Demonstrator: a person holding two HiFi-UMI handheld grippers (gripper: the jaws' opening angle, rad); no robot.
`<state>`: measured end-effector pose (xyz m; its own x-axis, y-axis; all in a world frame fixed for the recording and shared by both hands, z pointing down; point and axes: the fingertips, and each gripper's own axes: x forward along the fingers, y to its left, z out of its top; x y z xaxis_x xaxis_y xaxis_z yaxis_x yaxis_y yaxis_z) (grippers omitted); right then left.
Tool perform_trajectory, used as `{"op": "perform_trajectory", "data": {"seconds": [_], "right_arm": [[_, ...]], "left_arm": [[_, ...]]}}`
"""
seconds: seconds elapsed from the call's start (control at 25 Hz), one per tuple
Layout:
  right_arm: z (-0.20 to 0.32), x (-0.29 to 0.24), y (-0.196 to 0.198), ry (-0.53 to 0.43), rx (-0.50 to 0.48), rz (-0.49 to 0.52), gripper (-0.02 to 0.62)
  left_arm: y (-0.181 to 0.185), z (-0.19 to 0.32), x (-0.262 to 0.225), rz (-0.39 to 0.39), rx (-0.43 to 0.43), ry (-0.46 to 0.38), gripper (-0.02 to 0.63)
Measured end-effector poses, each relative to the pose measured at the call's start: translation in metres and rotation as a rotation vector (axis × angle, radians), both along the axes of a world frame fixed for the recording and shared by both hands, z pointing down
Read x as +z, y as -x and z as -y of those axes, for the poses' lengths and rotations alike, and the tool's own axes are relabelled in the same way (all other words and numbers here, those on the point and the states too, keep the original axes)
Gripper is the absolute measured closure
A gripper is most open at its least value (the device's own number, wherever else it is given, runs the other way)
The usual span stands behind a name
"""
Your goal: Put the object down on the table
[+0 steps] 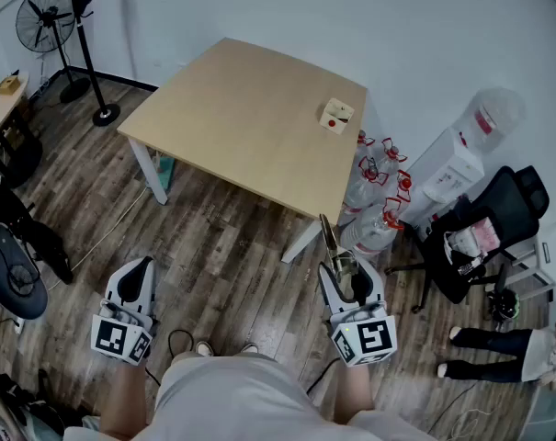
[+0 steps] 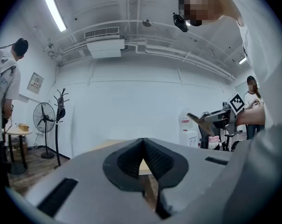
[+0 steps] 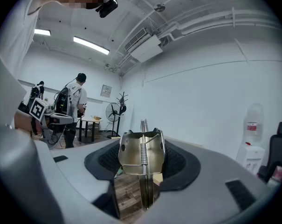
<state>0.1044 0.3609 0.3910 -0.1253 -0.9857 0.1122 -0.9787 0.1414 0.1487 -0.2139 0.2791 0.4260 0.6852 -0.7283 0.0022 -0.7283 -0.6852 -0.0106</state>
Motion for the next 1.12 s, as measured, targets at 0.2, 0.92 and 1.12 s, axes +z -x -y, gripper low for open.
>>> {"op": "perform_trajectory", "data": {"seconds": [0.2, 0.92, 1.12], "right_arm": [[0.002, 0.006, -0.004, 0.012, -0.008, 0.001, 0.377], [-0.006, 0.033, -0.032, 0.048, -0.073, 0.089, 0.376], [0.028, 0.045, -0.028, 0.071, -0.098, 0.094, 0.376]], "left_arm": [[-0.006, 0.000, 0.007, -0.002, 0.001, 0.015, 0.601], [-0.058, 0.006, 0.027, -0.020, 0.011, 0.060, 0.601], [-0.080, 0.043, 0.041, -0.027, 0.047, 0.077, 0.601]]}}
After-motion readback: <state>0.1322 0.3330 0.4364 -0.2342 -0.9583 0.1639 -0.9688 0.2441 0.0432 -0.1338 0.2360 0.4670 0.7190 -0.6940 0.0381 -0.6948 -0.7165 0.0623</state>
